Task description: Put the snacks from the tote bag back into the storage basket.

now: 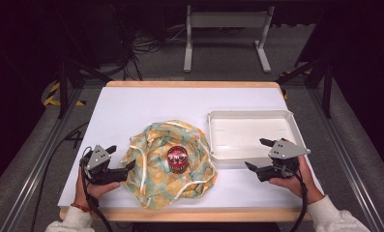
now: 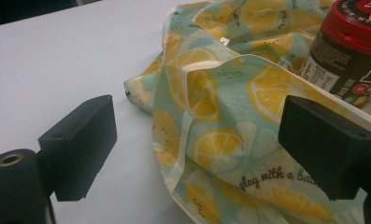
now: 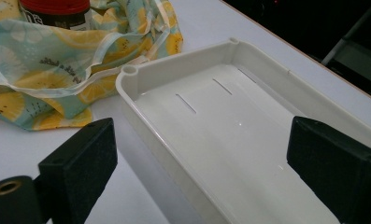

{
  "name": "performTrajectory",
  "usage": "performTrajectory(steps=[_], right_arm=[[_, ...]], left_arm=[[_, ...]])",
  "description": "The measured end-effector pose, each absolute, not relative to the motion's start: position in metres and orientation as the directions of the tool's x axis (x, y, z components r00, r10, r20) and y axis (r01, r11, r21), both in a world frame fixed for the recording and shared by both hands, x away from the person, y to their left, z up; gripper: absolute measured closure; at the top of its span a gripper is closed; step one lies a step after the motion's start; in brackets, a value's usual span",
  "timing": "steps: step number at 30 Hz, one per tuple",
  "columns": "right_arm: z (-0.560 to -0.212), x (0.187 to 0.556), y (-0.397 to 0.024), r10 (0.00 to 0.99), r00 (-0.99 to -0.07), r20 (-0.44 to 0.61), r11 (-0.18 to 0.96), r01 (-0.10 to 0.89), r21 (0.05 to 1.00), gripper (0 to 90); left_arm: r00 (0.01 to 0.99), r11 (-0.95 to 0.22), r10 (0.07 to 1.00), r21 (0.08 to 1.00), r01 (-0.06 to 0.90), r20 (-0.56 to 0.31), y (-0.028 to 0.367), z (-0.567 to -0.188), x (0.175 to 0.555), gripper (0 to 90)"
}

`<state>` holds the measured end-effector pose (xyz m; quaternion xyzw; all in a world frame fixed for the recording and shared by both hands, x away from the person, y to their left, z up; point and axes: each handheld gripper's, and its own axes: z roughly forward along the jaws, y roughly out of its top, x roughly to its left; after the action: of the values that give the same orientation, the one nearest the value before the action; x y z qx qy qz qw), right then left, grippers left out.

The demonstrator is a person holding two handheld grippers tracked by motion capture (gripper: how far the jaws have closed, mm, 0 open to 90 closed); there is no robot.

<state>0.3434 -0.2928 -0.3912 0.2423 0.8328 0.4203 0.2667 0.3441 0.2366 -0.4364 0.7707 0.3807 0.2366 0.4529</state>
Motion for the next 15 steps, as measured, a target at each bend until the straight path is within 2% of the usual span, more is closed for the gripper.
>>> performTrajectory(steps=[5, 15], right_arm=[[-0.391, 0.342, -0.289, 0.614, -0.753, -0.234, 0.537, 0.182, 0.824, 7.1], [-0.38, 0.352, -0.259, 0.507, -0.835, -0.212, 0.599, 0.164, 0.784, 8.0]], left_arm=[[0.598, -0.298, 0.801, 0.88, 0.371, 0.019, 0.236, -0.436, 0.341, 11.9], [0.605, -0.309, 0.796, 0.874, 0.376, 0.021, 0.238, -0.436, 0.336, 11.8]])
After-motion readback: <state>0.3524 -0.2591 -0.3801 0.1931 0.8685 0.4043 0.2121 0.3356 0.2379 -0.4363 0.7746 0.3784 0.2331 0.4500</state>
